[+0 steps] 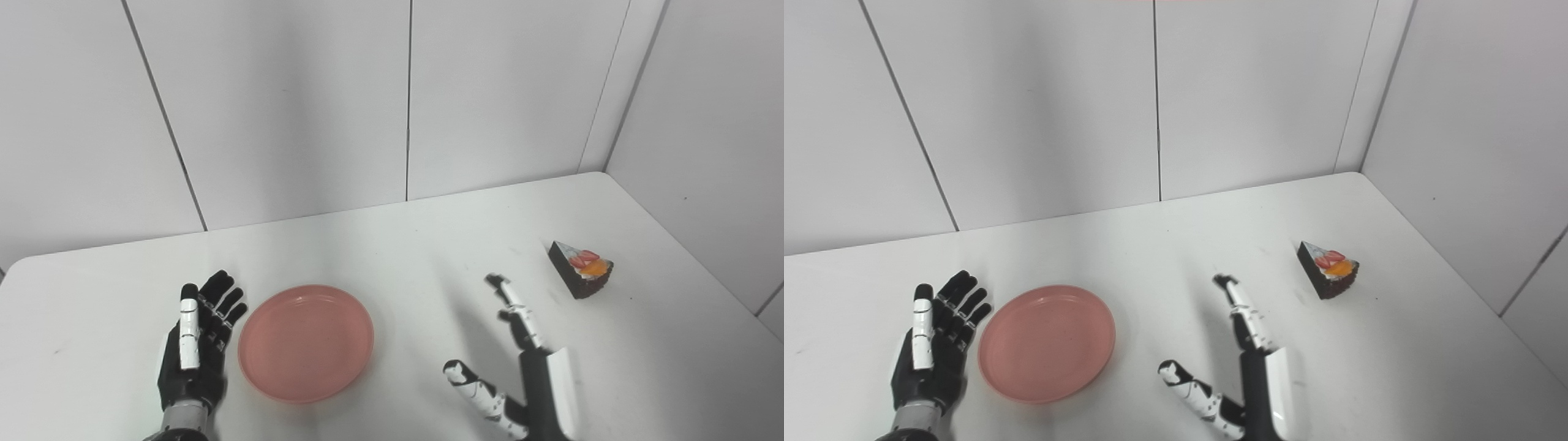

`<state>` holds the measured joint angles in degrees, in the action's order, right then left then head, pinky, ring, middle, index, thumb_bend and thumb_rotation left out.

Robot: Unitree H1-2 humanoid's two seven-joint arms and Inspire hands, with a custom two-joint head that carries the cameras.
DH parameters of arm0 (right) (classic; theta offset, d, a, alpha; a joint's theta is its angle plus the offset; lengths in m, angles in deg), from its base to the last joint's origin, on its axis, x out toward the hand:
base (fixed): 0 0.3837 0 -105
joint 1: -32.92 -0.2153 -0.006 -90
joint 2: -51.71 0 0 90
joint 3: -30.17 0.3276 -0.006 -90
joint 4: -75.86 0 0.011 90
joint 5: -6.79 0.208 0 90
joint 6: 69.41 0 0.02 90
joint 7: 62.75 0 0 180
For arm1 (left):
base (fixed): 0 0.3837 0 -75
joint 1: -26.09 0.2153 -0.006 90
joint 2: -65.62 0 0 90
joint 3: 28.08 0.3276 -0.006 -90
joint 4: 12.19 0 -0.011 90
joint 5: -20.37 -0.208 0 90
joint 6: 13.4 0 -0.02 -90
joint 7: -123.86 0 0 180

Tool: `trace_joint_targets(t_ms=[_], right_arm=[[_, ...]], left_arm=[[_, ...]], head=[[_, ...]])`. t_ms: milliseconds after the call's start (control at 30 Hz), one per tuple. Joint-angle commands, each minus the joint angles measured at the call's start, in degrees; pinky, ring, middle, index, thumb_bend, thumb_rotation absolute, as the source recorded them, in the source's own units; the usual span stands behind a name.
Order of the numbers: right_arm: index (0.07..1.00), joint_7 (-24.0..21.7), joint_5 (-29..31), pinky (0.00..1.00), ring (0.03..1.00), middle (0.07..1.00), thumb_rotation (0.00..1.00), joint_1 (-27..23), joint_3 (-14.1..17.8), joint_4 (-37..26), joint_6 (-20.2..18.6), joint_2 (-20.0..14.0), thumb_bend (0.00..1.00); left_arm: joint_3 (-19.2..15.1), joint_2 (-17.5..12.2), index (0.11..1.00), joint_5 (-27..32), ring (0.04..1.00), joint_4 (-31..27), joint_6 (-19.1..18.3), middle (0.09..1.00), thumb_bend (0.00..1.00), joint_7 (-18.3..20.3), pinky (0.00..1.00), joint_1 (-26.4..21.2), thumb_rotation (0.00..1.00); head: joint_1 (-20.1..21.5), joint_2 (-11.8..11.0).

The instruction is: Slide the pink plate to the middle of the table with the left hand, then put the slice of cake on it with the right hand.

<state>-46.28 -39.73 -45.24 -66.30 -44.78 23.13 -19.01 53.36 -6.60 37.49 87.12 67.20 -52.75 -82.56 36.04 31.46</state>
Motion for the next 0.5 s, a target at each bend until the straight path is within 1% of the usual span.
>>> trace_joint_targets(t_ms=[0,67,100,167,233,300,367,467], right_arm=[[0.88,-2.37,-2.12,0.8,0.866,0.869,0.98,-1.33,2.11,-3.68,-1.36,-2.24,0.77],[0.881,-4.01,-3.1,0.79,0.86,0.866,0.97,-2.54,4.47,-5.12,-1.85,-4.3,0.78],[0.873,-4.63,-3.56,0.76,0.845,0.864,0.95,-3.07,5.38,-5.57,-1.93,-5.15,0.79],[0.868,-6.18,-5.27,0.73,0.831,0.86,0.95,-4.56,7.22,-6.24,-2.48,-6.82,0.8],[0.865,-7.89,-7.42,0.72,0.815,0.85,0.99,-6.15,8.94,-6.58,-3.31,-8.52,0.82],[0.868,-10.14,-9.51,0.72,0.814,0.851,1.0,-7.84,10.65,-6.85,-4.15,-10.69,0.83],[0.872,-11.67,-10.87,0.73,0.819,0.852,1.0,-9.54,12.34,-6.46,-4.35,-12.99,0.82],[0.859,-13.28,-11.99,0.71,0.811,0.853,0.98,-12.02,14.84,-4.9,-4.67,-16.25,0.82]], left_arm=[[0.51,0.24,0.744,-0.25,0.844,3.61,-4.23,0.864,0.69,-0.78,0.85,3.09,0.84],[0.82,0.11,0.744,-0.55,0.842,3.91,-3.82,0.864,0.68,-0.66,0.85,3.14,0.84],[0.91,0.06,0.742,-0.6,0.84,4.06,-3.69,0.861,0.68,-0.65,0.85,3.14,0.84],[0.74,0.11,0.741,0.12,0.839,4.43,-3.71,0.856,0.68,-0.36,0.85,3.04,0.83],[0.73,0.18,0.734,0.48,0.838,4.8,-3.59,0.838,0.69,-0.14,0.85,2.92,0.82],[1.05,0.21,0.734,0.4,0.838,4.91,-3.2,0.834,0.69,0.04,0.84,2.97,0.82],[1.29,0.34,0.737,0.33,0.837,4.7,-3.18,0.834,0.69,-0.04,0.8,3.15,0.82],[1.5,0.46,0.749,0.36,0.834,4.43,-3.22,0.835,0.69,-0.08,0.81,3.45,0.82]], head=[[0.0,-0.04],[0.11,-0.14],[0.11,-0.14],[0.11,-0.14],[0.27,-0.32],[0.13,-0.37],[-0.12,-0.38],[-0.41,-0.36]])
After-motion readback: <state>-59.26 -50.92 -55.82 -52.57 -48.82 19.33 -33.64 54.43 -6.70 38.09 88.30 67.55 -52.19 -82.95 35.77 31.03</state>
